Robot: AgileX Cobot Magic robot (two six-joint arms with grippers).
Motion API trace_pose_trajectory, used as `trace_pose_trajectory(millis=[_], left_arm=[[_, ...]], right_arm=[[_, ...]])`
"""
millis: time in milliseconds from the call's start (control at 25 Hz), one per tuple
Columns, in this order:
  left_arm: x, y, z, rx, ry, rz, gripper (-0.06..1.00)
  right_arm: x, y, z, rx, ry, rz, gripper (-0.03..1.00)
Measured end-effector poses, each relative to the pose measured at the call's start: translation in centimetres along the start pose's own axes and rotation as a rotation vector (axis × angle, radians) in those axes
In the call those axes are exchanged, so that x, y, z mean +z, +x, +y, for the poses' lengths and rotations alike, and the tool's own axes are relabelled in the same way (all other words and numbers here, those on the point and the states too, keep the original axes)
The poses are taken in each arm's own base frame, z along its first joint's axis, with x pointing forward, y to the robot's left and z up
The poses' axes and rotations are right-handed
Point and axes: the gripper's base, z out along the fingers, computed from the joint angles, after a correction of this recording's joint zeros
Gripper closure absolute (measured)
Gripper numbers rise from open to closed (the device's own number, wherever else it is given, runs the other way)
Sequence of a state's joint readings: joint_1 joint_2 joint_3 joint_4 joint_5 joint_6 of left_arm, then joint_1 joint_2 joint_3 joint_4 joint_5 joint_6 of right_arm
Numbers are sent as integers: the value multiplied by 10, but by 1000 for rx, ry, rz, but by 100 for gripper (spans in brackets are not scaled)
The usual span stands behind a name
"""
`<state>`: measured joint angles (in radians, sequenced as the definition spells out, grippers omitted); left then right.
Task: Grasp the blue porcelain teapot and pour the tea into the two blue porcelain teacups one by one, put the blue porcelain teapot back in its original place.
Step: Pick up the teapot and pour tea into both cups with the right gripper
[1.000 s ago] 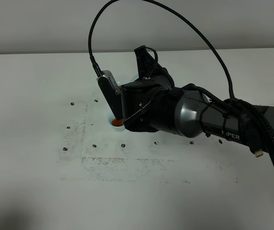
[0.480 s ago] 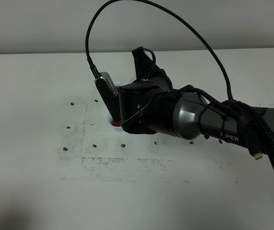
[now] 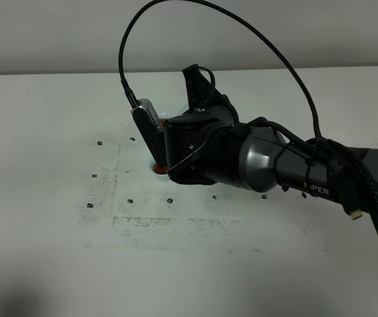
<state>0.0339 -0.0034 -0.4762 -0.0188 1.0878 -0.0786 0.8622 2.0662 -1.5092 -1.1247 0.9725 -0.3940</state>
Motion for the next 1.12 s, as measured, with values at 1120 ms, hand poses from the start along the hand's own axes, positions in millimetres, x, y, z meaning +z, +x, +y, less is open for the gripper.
trace_pose_trajectory(millis=[1120], left_arm=[[0, 0, 0, 0, 0, 0, 22]], right_arm=[[-7, -5, -1, -13, 32, 3, 92]])
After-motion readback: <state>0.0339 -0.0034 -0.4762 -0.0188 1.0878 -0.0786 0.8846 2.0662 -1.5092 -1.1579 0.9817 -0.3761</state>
